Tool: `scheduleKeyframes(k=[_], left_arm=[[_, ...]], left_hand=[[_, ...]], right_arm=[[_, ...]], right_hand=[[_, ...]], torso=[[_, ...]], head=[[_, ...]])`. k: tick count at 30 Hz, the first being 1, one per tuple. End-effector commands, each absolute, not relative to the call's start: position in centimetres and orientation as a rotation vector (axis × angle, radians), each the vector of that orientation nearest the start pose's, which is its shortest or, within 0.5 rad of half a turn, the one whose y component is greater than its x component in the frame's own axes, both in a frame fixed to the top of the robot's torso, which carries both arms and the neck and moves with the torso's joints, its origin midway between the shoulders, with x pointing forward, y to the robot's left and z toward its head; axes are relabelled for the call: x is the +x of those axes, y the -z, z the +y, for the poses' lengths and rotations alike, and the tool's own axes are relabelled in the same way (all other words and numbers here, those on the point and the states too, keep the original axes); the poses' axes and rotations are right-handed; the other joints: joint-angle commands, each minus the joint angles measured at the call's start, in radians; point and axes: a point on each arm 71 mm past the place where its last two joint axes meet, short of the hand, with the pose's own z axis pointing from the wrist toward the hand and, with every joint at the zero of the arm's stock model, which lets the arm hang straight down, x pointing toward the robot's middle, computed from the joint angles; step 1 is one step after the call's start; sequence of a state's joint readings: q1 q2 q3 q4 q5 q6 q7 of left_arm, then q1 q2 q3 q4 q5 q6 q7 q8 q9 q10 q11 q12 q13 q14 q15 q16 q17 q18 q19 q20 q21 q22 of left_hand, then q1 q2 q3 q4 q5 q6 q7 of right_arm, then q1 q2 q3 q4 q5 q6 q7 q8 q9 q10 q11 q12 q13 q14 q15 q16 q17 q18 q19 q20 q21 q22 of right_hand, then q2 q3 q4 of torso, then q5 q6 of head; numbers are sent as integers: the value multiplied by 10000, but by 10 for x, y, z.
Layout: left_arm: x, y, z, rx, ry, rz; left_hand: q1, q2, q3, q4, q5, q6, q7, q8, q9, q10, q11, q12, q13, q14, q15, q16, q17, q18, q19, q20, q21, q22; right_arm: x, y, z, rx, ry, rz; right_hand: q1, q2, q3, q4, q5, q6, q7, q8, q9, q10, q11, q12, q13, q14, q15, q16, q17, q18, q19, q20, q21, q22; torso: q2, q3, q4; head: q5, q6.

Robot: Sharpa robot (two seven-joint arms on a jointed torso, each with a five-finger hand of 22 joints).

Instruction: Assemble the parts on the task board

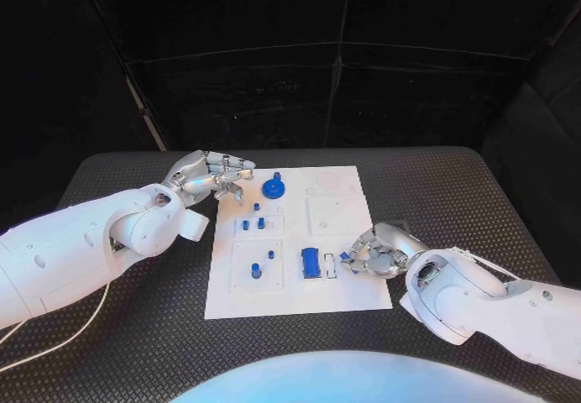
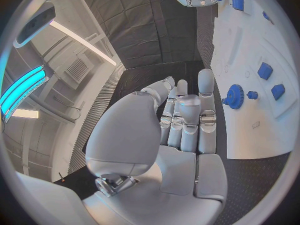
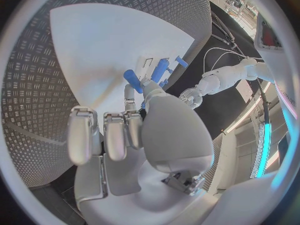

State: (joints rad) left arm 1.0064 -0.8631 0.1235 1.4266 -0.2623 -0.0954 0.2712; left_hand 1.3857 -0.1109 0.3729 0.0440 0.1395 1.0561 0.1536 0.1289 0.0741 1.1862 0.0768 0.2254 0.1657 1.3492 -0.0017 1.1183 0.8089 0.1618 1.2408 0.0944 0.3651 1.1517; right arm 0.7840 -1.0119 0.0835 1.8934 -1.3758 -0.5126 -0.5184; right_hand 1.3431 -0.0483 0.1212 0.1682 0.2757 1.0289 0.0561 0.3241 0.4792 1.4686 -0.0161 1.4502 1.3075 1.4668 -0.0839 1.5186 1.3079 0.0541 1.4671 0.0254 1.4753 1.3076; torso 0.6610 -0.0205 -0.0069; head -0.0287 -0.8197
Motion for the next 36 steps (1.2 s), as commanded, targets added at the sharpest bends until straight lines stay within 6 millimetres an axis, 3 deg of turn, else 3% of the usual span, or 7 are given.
scheduleKeyframes(k=[1, 12, 15, 20, 28, 33, 36], left_arm=[[484, 224, 235, -10080, 15372, 16356], [484, 224, 234, -10075, 15396, 16369], [484, 224, 234, -10075, 15398, 16375], [484, 224, 233, -10071, 15418, 16397], [484, 224, 234, -10074, 15416, 16412], [484, 224, 234, -10073, 15422, 16423], [483, 224, 234, -10075, 15419, 16425]], left_hand=[[-16, 106, -53, -5, 45, -80, -11, 11, -10, -97, -7, 47, 14, -67, -9, -37, -16, 200, -12, 64, -36, -16], [-16, 106, -53, -5, 45, -80, -11, 11, -10, -97, -7, 47, 14, -67, -9, -37, -16, 200, -12, 64, -36, -16], [-16, 106, -53, -5, 45, -80, -11, 11, -10, -97, -7, 47, 14, -67, -9, -37, -16, 200, -12, 64, -36, -16], [4, 115, -48, -19, 46, -84, -9, 13, -11, -110, -6, 60, 19, -71, -11, -40, -24, 201, -9, 62, -42, -21], [4, 115, -48, -19, 46, -84, -9, 13, -11, -110, -6, 60, 19, -71, -11, -40, -24, 201, -9, 62, -42, -21], [4, 115, -48, -19, 46, -84, -9, 13, -11, -110, -6, 60, 19, -71, -11, -40, -24, 201, -9, 62, -42, -21], [4, 115, -48, -19, 46, -84, -9, 13, -11, -110, -6, 60, 19, -71, -11, -40, -24, 201, -9, 62, -42, -21]], right_arm=[[353, 276, -200, 4562, -6148, 19311], [356, 284, -186, 4386, -6207, 19943], [357, 285, -183, 4390, -6213, 19989], [359, 287, -180, 4379, -6096, 19883], [363, 289, -180, 4380, -5954, 19837], [363, 289, -178, 4339, -6009, 19840], [363, 289, -178, 4331, -6032, 19831]], right_hand=[[-115, 2, 55, -17, 52, 72, -29, 42, 12, 270, -62, 1, 1482, 844, -35, 61, 1628, -163, 334, -46, 43, 809], [-488, -168, 101, 133, -19, 144, -22, 35, 50, 274, -52, -4, 1479, 845, -24, 66, 1636, -166, 341, -37, 50, 825], [-736, -265, 23, 225, 382, 185, -23, 46, 88, 284, -50, 6, 1490, 845, -21, 66, 1638, -165, 340, -33, 49, 825], [-999, -351, -123, 340, 461, 244, -27, 84, 139, 290, -51, 10, 1495, 842, -20, 60, 1626, -162, 336, -31, 42, 816], [-1559, -546, -727, 605, 1049, 371, -88, 275, 340, 271, -98, -30, 1464, 835, -58, 44, 1599, -160, 331, -63, 33, 811], [-1685, -594, -1088, 693, 814, 337, -97, 340, 434, 258, -107, -55, 1444, 834, -69, 39, 1594, -157, 326, -73, 22, 801], [-1745, -588, -1325, 769, 365, 315, -103, 384, 497, 242, -112, -85, 1418, 830, -71, 28, 1574, -157, 326, -75, 19, 802]], torso=[[-8, -3, -15], [-5, 3, -2], [0, 2, -11], [-12, 2, -10], [-15, 5, -15], [-6, 6, -22], [-14, 9, -20]], head=[[14, -36], [53, -66], [56, -69], [76, -59], [90, -66], [96, -49], [92, -44]])
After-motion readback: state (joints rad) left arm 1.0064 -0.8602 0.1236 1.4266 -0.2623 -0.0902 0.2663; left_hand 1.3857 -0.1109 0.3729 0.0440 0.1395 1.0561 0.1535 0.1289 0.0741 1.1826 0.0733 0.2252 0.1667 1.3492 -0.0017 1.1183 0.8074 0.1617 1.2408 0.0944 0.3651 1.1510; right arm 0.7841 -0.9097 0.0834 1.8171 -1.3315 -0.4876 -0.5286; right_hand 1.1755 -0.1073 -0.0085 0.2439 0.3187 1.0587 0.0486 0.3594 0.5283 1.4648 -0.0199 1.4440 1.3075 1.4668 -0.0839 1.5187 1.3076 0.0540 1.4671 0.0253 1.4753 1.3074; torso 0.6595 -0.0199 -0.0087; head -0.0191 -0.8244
